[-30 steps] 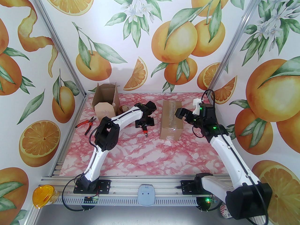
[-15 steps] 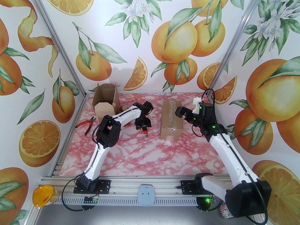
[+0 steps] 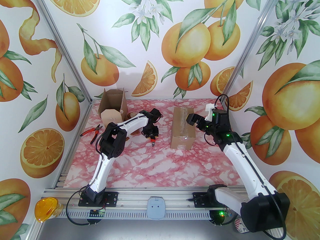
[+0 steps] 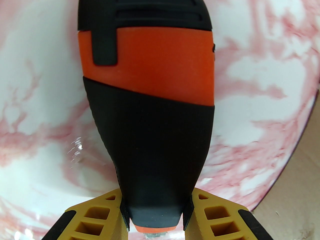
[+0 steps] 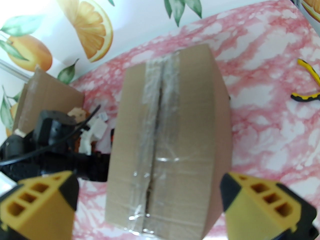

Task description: Unpack the express box

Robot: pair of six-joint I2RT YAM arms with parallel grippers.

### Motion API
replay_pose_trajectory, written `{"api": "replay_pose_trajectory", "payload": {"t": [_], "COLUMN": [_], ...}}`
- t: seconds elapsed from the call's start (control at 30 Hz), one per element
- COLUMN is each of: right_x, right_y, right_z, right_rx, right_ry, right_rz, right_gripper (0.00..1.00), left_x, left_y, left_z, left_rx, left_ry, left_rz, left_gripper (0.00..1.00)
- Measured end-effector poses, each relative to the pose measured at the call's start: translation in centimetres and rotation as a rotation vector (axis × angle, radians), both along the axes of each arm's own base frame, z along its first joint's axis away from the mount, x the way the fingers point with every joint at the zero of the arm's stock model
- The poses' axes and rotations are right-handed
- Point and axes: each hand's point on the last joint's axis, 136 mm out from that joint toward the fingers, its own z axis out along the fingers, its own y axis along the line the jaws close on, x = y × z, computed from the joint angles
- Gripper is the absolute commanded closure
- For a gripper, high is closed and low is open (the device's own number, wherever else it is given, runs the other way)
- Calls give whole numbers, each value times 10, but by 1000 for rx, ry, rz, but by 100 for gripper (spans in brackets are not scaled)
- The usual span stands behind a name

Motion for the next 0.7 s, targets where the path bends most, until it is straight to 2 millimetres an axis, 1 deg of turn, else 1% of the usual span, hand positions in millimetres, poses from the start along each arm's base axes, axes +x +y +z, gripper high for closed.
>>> {"api": "replay_pose_trajectory", "payload": {"t": [0.1,0.17,0.27,0.3,0.33,0.37,0.43,0.5,0.6,0.7], "right_x": [-2,-3,-3,-3,-2,-2,0,1,1,2], "right_y": [10,17,27,30,33,34,38,42,50,61], "right_z": [1,3,9,12,14,17,23,29,42,55], "right_rx": [4,10,28,36,45,55,74,88,118,153], "right_ry": [-1,-9,-33,-41,-50,-59,-78,-98,-144,-202], "right_rz": [26,44,72,80,87,92,107,125,170,236], "right_gripper": [1,2,2,3,3,4,4,3,4,2], "left_x": [1,3,4,5,6,6,4,0,-7,-11], "left_y": [-4,-6,-11,-14,-17,-20,-26,-28,-28,-33], "left_z": [6,16,47,63,80,93,127,156,183,199], "left_rx": [-19,-38,-89,-114,-144,-173,-253,-315,-386,-457], "left_ry": [-33,-71,-158,-199,-237,-268,-337,-400,-460,-493], "left_rz": [-44,-79,-176,-221,-259,-293,-374,-443,-534,-602], "left_gripper": [64,65,66,67,71,71,72,72,72,72]}}
